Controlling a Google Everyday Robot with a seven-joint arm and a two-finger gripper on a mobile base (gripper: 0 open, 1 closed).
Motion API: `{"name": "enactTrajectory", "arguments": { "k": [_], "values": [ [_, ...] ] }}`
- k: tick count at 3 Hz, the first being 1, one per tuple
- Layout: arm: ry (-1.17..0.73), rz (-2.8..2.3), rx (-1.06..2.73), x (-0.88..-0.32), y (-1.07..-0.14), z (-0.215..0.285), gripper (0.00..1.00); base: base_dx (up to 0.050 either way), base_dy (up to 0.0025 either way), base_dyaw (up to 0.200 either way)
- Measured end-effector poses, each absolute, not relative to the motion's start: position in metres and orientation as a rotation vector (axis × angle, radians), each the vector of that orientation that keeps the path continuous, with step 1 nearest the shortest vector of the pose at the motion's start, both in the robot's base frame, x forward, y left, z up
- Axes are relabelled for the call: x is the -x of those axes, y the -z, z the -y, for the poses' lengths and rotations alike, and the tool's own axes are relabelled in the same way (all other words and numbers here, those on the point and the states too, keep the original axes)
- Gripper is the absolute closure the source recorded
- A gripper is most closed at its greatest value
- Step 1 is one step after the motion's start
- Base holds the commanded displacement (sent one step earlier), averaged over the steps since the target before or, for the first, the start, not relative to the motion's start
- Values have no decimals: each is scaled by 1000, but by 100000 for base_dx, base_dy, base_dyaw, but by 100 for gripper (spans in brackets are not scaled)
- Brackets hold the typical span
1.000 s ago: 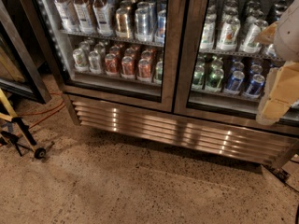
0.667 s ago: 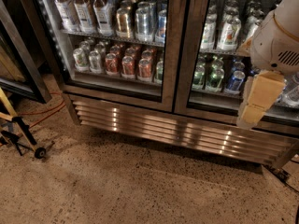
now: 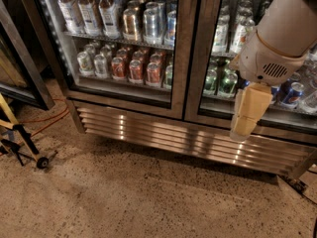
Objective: Open right fridge door
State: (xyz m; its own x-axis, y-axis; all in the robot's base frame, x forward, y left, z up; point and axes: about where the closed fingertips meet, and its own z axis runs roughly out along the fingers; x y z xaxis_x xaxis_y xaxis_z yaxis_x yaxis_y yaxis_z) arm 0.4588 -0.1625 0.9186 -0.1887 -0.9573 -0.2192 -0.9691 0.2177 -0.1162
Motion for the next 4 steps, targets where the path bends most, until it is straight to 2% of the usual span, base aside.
{"name": "enactTrajectory", "arguments": {
  "k": [2, 4],
  "values": [
    [-532, -1990, 1828, -461, -913, 150, 0, 0, 0, 0],
    [-524, -1973, 1864, -466, -917, 137, 0, 0, 0, 0]
  ]
}}
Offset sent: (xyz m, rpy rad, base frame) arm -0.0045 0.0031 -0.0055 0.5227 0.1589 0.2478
